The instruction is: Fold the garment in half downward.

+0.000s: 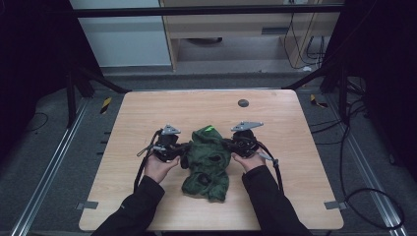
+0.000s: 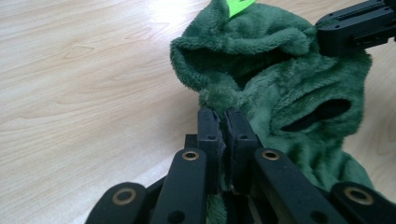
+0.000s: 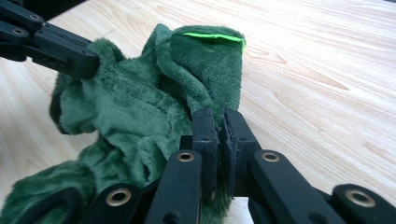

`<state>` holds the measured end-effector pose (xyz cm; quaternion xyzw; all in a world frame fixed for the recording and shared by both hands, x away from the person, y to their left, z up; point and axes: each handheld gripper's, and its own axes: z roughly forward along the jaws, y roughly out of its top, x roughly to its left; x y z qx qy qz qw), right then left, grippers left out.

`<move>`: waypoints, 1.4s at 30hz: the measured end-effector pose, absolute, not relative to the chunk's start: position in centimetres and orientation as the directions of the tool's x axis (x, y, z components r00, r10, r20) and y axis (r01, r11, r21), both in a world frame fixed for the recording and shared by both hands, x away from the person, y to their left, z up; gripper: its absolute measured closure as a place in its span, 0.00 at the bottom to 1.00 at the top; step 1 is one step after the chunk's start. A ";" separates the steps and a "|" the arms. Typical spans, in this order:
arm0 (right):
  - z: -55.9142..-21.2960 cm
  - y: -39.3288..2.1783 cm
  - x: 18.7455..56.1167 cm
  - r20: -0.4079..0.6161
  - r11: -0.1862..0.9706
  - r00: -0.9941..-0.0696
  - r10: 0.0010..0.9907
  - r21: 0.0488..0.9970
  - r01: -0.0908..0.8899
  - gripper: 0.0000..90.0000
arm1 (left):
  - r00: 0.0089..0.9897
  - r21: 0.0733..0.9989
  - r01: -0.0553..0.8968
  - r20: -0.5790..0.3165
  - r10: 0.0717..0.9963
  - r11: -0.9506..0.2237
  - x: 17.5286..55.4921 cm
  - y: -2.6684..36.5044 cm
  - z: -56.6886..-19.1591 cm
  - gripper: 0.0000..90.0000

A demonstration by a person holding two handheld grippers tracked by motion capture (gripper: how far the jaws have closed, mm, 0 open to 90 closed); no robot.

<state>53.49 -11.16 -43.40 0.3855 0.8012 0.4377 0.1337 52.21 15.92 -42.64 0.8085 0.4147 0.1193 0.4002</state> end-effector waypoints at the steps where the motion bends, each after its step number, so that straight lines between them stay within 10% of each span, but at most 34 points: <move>1: -43.4 -11.1 53.2 0.128 0.319 -0.668 0.733 0.804 0.503 0.94 | 0.631 0.745 0.573 -0.135 0.764 -0.342 52.0 15.9 -42.7 0.96; 42: -44.1 -11.0 46.9 0.107 0.369 -0.749 0.654 0.819 0.439 0.94 | 0.671 0.730 0.559 -0.119 0.732 -0.394 45.7 17.3 -43.3 0.96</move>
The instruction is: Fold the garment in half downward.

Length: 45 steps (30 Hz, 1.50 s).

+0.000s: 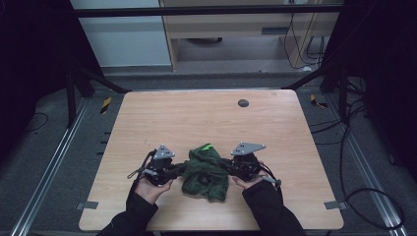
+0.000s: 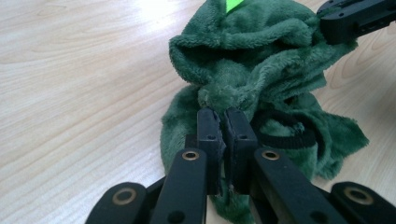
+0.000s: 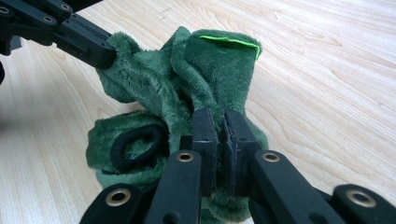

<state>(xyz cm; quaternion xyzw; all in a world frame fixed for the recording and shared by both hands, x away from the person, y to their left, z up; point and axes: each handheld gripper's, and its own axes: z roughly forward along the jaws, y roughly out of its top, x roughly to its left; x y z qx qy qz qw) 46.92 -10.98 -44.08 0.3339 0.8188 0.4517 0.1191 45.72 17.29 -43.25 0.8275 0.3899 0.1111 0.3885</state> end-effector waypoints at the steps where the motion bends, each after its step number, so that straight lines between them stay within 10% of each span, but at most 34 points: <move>1: -44.1 -11.0 46.8 0.107 0.370 -0.751 0.652 0.819 0.438 0.94 | 0.670 0.732 0.558 -0.121 0.732 -0.390 45.6 17.3 -43.3 0.96; 45: -47.3 -10.8 43.6 0.165 0.405 -0.762 0.626 0.766 0.499 0.91 | 0.703 0.647 0.598 -0.139 0.698 -0.473 42.7 16.8 -46.7 0.96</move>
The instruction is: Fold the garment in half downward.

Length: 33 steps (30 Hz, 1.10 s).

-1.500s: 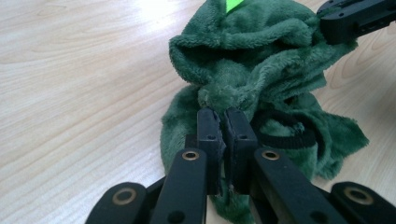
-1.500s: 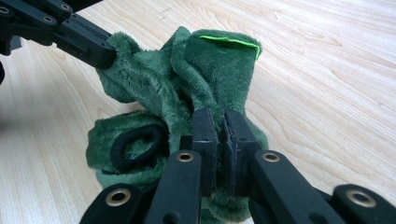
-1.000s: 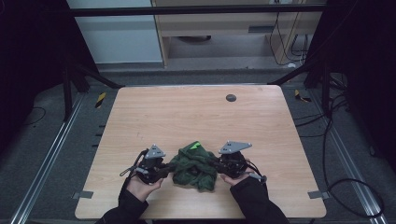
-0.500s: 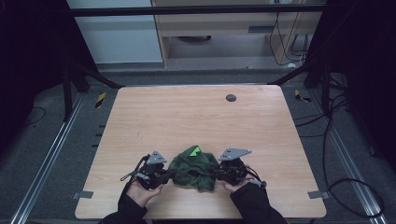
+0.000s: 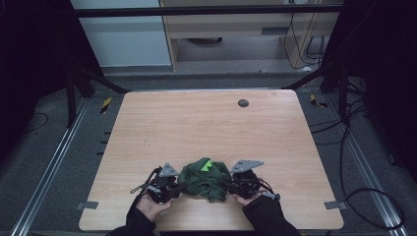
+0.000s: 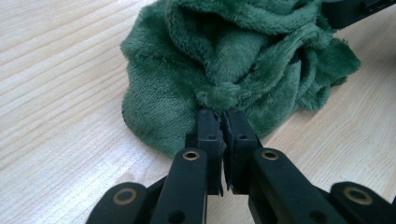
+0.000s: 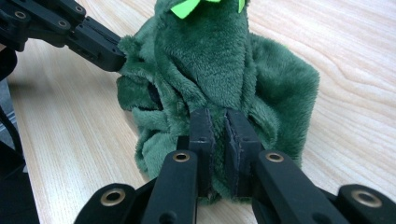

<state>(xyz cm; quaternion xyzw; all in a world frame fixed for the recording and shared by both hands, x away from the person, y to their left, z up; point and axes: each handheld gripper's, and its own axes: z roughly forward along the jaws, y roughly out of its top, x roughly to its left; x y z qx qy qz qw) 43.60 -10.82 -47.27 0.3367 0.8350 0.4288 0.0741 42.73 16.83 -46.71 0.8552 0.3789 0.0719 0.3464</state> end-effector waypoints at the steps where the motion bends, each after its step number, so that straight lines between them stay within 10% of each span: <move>1: -47.3 -10.8 43.6 0.162 0.408 -0.764 0.625 0.766 0.496 0.91 | 0.702 0.647 0.598 -0.139 0.699 -0.472 42.7 16.8 -46.7 0.96; 33: -43.8 -12.9 45.0 0.164 0.297 -0.715 0.679 0.830 0.472 0.88 | 0.628 0.740 0.578 -0.135 0.766 -0.343 43.9 19.2 -43.4 0.90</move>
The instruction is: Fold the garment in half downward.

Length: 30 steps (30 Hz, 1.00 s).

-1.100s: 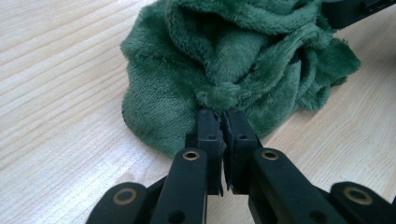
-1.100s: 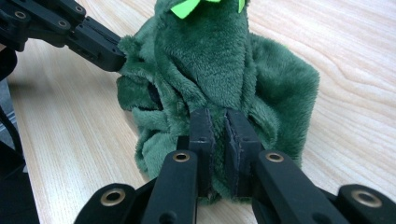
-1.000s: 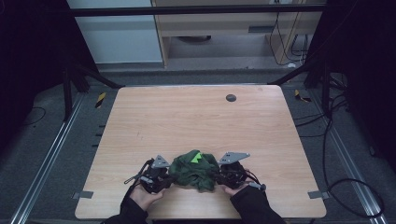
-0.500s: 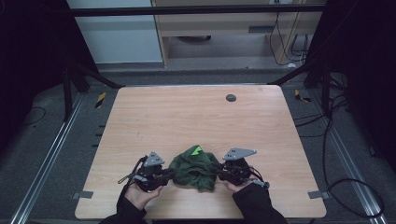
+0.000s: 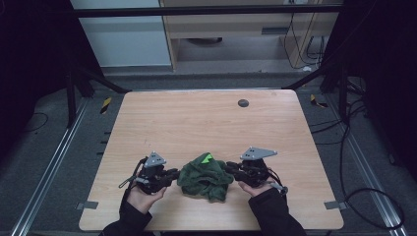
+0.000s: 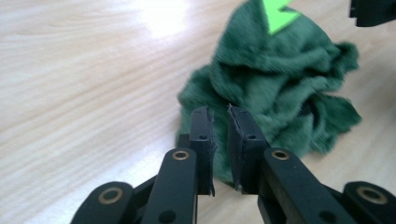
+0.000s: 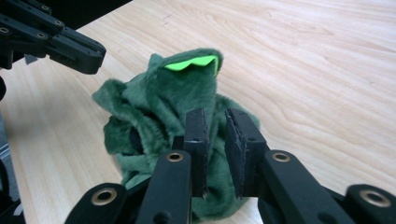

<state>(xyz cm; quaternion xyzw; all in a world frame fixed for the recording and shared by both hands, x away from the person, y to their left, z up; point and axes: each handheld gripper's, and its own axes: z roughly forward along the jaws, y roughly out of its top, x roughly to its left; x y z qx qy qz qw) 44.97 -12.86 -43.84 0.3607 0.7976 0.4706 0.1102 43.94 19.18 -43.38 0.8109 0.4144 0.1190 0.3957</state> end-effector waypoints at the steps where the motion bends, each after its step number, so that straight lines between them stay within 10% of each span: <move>1: -43.8 -12.9 45.1 0.162 0.293 -0.710 0.685 0.831 0.473 0.88 | 0.626 0.744 0.574 -0.129 0.769 -0.343 44.1 19.2 -43.3 0.91; 30: -45.0 -11.0 49.3 0.161 0.292 -0.667 0.728 0.807 0.513 1.00 | 0.622 0.769 0.550 -0.116 0.775 -0.326 49.6 16.6 -44.5 1.00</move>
